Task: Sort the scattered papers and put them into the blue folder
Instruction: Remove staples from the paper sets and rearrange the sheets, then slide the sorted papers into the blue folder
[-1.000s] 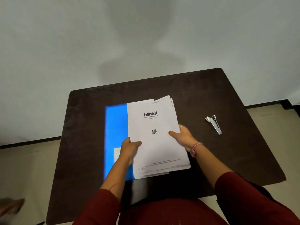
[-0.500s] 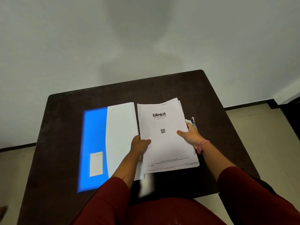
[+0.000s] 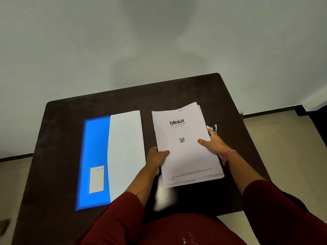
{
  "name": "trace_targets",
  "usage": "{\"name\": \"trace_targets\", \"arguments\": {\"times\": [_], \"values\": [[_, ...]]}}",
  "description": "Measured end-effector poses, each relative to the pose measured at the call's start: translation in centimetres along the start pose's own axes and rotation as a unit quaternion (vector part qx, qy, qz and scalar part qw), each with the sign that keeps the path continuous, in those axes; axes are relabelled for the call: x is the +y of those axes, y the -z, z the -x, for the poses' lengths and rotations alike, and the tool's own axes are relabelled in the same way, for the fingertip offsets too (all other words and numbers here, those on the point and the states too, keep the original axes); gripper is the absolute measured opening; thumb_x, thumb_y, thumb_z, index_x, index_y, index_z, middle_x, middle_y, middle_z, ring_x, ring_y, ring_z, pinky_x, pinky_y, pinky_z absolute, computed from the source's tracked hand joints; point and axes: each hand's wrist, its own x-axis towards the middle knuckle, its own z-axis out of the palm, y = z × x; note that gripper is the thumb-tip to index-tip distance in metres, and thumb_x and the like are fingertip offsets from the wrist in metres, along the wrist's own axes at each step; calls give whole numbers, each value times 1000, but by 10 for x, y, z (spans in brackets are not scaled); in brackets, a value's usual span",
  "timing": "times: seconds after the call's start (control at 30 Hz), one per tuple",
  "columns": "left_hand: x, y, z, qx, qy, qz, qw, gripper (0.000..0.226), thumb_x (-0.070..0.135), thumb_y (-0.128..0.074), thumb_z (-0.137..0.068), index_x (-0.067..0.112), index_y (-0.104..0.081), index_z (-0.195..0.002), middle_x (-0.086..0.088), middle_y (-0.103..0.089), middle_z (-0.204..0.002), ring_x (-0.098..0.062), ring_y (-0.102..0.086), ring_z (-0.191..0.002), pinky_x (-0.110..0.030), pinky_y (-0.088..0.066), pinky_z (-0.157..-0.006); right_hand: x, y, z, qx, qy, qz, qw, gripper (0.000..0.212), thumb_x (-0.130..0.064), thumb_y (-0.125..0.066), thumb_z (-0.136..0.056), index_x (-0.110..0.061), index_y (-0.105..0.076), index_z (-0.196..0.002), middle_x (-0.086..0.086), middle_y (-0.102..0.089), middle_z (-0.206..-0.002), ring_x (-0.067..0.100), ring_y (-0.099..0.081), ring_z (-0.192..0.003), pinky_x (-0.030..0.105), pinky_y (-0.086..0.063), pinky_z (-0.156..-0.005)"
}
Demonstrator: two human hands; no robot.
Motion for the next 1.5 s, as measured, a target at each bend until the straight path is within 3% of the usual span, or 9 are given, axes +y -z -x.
{"name": "trace_targets", "arguments": {"times": [0.2,0.43,0.57,0.67,0.77,0.97,1.17,1.37,1.5], "values": [[1,-5,1,-9,16,-8,1000,23,-1,-60,-85,4,-59,-108,-8,-67,-100,-20,-65,-80,-26,-51,-65,0,6,-4,-2,-1,12,1000,56,-13,-60,-91,-15,-35,-141,4,-55,-132,16,-52,-110,30,-43,-93],[1,7,4,10,3,7,1000,20,-4,-54,-86,7,-63,-99,-6,-68,-90,-25,-65,-81,-31,-53,-73,4,-17,-1,29,11,17,999,58,-13,-63,-90,-10,-33,-140,3,-55,-127,17,-53,-108,29,-43,-92],[-3,16,5,28,1,-19,999,22,-1,-56,-84,9,-65,-101,-10,-69,-101,-30,-66,-93,-39,-54,-85,7,-28,1,53,12,27,998,58,-11,-65,-87,-7,-37,-138,7,-56,-127,18,-54,-106,32,-44,-94],[-4,17,8,41,-2,-37,998,18,0,-56,-84,11,-62,-98,-9,-67,-102,-29,-65,-95,-38,-53,-86,8,-32,2,87,32,92,991,52,-14,-67,-84,-6,-46,-130,8,-57,-123,25,-54,-113,36,-44,-97],[-5,17,8,59,-21,-83,995,29,6,-59,-82,6,-57,-111,-7,-64,-108,-26,-63,-98,-34,-52,-85,8,-34,3,116,25,193,974,57,-23,-66,-84,-9,-45,-135,16,-44,-132,33,-40,-125,41,-34,-106],[-39,23,-26,98,-79,-190,974,50,17,-53,-58,11,-61,-107,-10,-63,-107,-29,-64,-93,-43,-55,-87,11,-37,10,140,34,262,954,61,-31,-64,-85,-12,-41,-139,13,-35,-137,32,-33,-126,40,-33,-104],[-17,25,21,79,-107,-176,975,43,-9,-55,-77,1,-56,-119,-7,-65,-106,-23,-63,-94,-23,-47,-76,8,-39,16,149,31,256,955,59,-31,-64,-85,-12,-43,-137,12,-35,-136,32,-34,-125,39,-34,-104],[-25,31,26,52,-130,-205,969,30,-8,-51,-80,4,-64,-105,-2,-67,-97,-19,-60,-84,-19,-43,-69,4,-43,19,156,23,238,958,56,-27,-63,-85,-12,-44,-135,13,-36,-136,33,-32,-126,39,-32,-104],[-27,40,28,63,-136,-203,967,34,-5,-54,-84,28,-51,-78,10,-53,-84,-19,-50,-86,-21,-40,-72,0,-49,24,181,8,226,957,63,-28,-61,-87,-9,-36,-141,14,-34,-142,33,-32,-131,44,-30,-107]]}}
